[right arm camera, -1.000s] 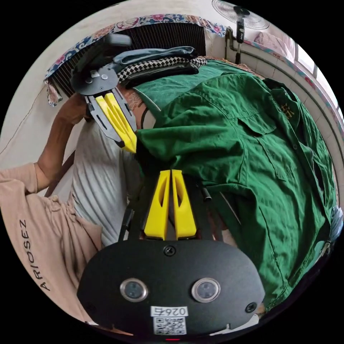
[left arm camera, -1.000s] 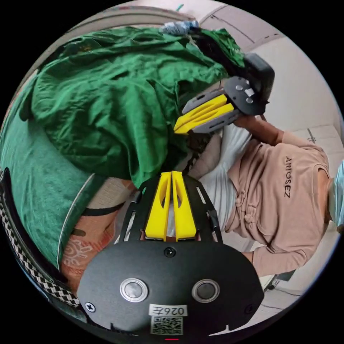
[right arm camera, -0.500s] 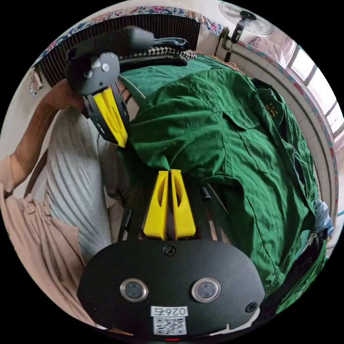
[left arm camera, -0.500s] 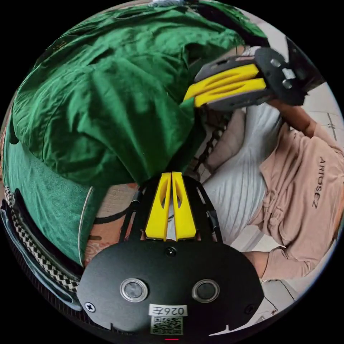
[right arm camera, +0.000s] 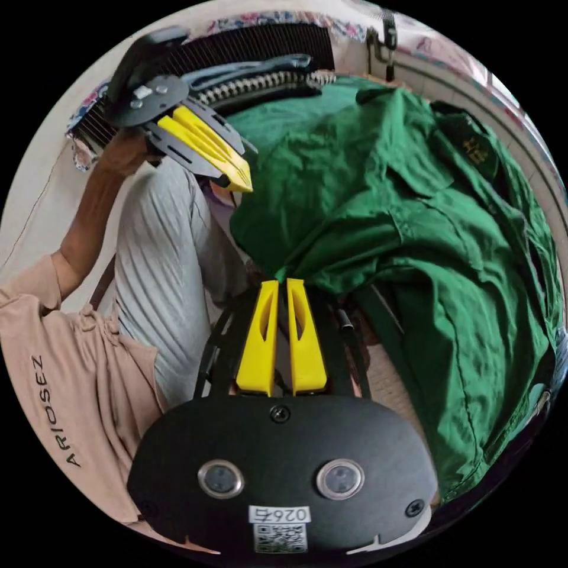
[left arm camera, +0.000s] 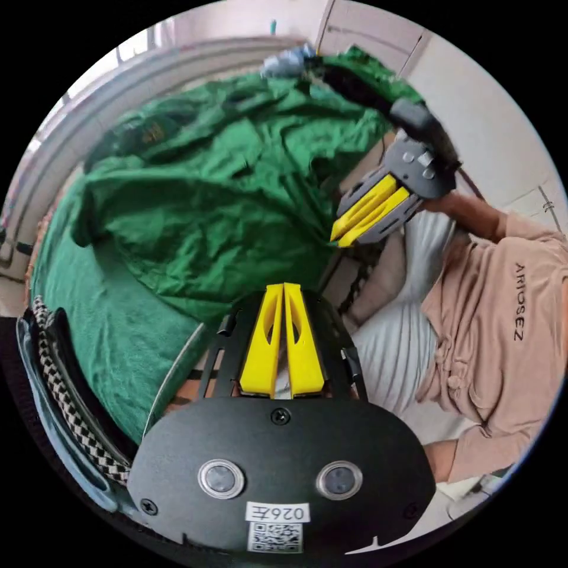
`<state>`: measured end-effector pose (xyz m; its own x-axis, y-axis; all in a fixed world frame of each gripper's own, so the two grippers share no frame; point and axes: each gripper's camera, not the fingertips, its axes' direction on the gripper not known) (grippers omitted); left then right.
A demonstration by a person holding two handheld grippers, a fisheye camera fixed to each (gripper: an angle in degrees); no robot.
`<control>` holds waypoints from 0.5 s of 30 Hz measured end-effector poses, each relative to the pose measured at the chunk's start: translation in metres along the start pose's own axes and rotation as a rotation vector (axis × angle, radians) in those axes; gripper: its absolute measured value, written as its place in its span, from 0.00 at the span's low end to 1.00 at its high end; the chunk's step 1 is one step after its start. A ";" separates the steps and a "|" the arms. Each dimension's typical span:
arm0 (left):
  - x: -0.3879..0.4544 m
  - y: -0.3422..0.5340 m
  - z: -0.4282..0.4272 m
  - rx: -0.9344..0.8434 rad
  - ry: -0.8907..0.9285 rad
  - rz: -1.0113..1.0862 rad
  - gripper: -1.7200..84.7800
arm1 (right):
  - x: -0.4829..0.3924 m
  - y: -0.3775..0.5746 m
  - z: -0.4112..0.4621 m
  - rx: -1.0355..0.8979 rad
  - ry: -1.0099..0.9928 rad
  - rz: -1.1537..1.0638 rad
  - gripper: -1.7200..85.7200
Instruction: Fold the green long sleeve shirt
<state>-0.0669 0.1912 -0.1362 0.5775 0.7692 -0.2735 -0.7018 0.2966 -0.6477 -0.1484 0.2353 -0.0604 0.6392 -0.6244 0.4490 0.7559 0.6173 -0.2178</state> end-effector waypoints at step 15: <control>0.052 -0.018 -0.099 0.594 -0.071 0.172 0.02 | 0.177 0.384 -0.124 0.569 0.164 0.845 0.13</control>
<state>0.0168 0.1700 -0.2095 0.4208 0.8636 -0.2779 -0.9063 0.4136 -0.0870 0.2726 0.3025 -0.1716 0.9746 0.0869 0.2066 -0.1001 0.9935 0.0543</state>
